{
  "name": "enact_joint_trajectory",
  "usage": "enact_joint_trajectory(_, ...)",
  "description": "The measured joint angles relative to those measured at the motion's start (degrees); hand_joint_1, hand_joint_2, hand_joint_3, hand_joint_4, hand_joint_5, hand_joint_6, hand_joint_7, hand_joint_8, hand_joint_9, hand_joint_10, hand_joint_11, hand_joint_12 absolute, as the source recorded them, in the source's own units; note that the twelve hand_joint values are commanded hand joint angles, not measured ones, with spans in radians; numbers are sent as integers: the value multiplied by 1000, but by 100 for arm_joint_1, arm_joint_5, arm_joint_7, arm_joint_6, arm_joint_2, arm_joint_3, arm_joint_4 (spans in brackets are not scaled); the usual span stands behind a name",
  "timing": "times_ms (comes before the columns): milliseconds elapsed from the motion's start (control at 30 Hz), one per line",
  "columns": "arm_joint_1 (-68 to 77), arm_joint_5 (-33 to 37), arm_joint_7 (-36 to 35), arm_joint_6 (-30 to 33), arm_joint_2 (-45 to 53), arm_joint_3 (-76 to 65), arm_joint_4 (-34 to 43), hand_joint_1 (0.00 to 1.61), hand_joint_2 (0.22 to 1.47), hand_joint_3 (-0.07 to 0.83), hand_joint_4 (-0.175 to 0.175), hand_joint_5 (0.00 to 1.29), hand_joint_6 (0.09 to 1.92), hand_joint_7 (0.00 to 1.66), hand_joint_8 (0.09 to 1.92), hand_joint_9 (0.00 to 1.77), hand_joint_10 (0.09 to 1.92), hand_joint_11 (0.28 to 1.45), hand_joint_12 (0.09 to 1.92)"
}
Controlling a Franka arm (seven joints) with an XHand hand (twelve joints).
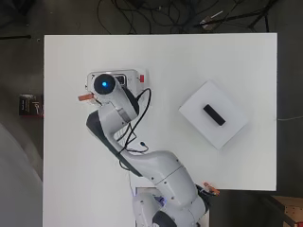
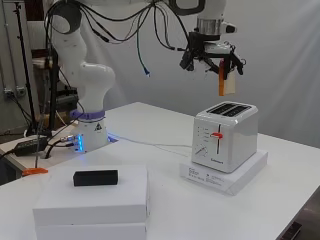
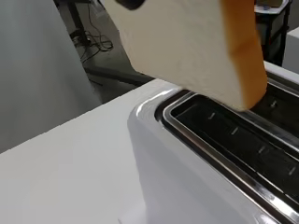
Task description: Teleoperate dual arm-hand system to toast a bread
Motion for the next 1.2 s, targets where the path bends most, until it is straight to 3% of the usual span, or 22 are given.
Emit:
enact_joint_trajectory(267, 940, -535, 107, -100, -190, -991, 723, 1230, 1180, 2, -175, 679, 1298, 1056, 987, 1391, 87, 760, 158)
enact_joint_trajectory(400, 1659, -739, 168, -173, -410, -1752, 1408, 1227, 1188, 0, -175, 664, 1292, 1042, 1022, 1393, 87, 781, 130)
enact_joint_trajectory(500, 1779, -815, 178, -97, -497, -1951, 1423, 1230, 1185, -1, -175, 668, 1282, 1052, 1008, 1414, 87, 803, 133)
enact_joint_trajectory(567, 1791, -937, 145, -55, -556, -2065, 1320, 1036, 1219, 0, 27, 726, 1305, 1186, 512, 1420, 87, 810, 130)
enact_joint_trajectory(600, 1821, -985, 124, -39, -573, -2116, 1275, 983, 1225, -1, 89, 746, 1303, 1258, 310, 1427, 87, 816, 131)
enact_joint_trajectory(667, 1821, -1001, 66, 19, -609, -2123, 1147, 940, 1228, 0, 143, 766, 1297, 1335, 113, 1436, 87, 822, 135)
enact_joint_trajectory(767, 1627, -1129, 4, 51, -614, -1894, 1088, 926, 1228, 0, 163, 772, 1294, 1358, 87, 1427, 87, 816, 134)
enact_joint_trajectory(800, 1570, -1121, -9, 52, -614, -1825, 1103, 922, 1231, 1, 164, 766, 1303, 1356, 87, 1420, 87, 813, 131)
enact_joint_trajectory(833, 1509, -1083, -4, 59, -617, -1773, 1098, 1034, 1210, 0, 41, 738, 1281, 1260, 348, 1408, 87, 808, 120)
enact_joint_trajectory(867, 1430, -1054, 20, 64, -620, -1708, 1059, 1119, 1204, 3, -56, 692, 1292, 1156, 658, 1398, 87, 811, 114)
enact_joint_trajectory(900, 1345, -1063, 55, 71, -623, -1618, 996, 1167, 1206, 2, -115, 657, 1303, 1083, 869, 1399, 87, 822, 116)
enact_joint_trajectory(967, 1155, -1138, 131, 108, -634, -1417, 856, 1007, 1246, 1, 26, 685, 1363, 1168, 502, 1417, 87, 844, 160)
enact_joint_trajectory(1033, 997, -1146, 222, 140, -646, -1306, 730, 927, 1261, 0, 107, 701, 1383, 1268, 174, 1409, 87, 819, 192)
enact_joint_trajectory(1067, 988, -1143, 228, 123, -650, -1310, 709, 913, 1262, -1, 126, 708, 1381, 1290, 99, 1402, 87, 807, 198)
enact_joint_trajectory(1200, 1243, -1125, 110, 121, -700, -1385, 804, 887, 1262, 0, 164, 711, 1383, 1321, 87, 1405, 87, 794, 244)
